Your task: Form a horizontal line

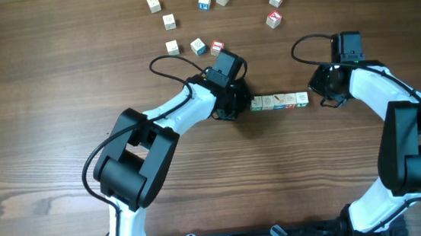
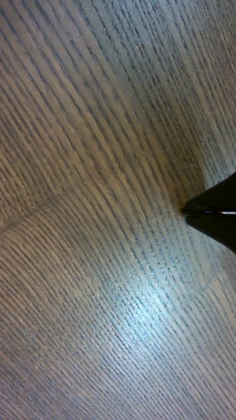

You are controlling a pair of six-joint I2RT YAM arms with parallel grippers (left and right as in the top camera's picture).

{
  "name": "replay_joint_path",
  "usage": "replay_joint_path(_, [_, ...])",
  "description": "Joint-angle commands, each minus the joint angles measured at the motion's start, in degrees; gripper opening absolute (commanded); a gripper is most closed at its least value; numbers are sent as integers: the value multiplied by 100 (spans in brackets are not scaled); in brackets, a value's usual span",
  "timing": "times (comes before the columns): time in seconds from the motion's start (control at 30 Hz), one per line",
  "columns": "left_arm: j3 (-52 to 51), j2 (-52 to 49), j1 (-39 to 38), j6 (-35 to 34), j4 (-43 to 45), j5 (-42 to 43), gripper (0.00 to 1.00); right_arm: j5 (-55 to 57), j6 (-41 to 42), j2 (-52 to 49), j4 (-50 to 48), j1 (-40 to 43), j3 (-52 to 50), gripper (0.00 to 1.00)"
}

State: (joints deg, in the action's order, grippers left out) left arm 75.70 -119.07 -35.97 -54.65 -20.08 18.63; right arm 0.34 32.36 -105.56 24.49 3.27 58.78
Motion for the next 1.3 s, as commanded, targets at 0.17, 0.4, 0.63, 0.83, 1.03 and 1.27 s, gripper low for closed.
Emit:
replay_joint_path(0.17, [-74,-85,-48,-136,66,151,4,221,79,-116,66,17,35,5])
replay_joint_path(0.4, [-74,-85,-96,-133,149,149,4,221,76,-116,68,17,35,5])
replay_joint_path(0.63, [-76,-85,-94,-131,142,129,4,221,74,-116,66,17,35,5])
replay_joint_path(0.83, [-76,-85,-94,-131,142,129,4,221,79,-116,42,17,35,5])
replay_joint_path(1.03, [-74,-85,-94,-131,140,127,4,-378,74,-105,-83,164,291,4])
replay_joint_path(1.27, [-74,-85,-26,-33,81,105,4,-750,-282,92,778,437,1108,4])
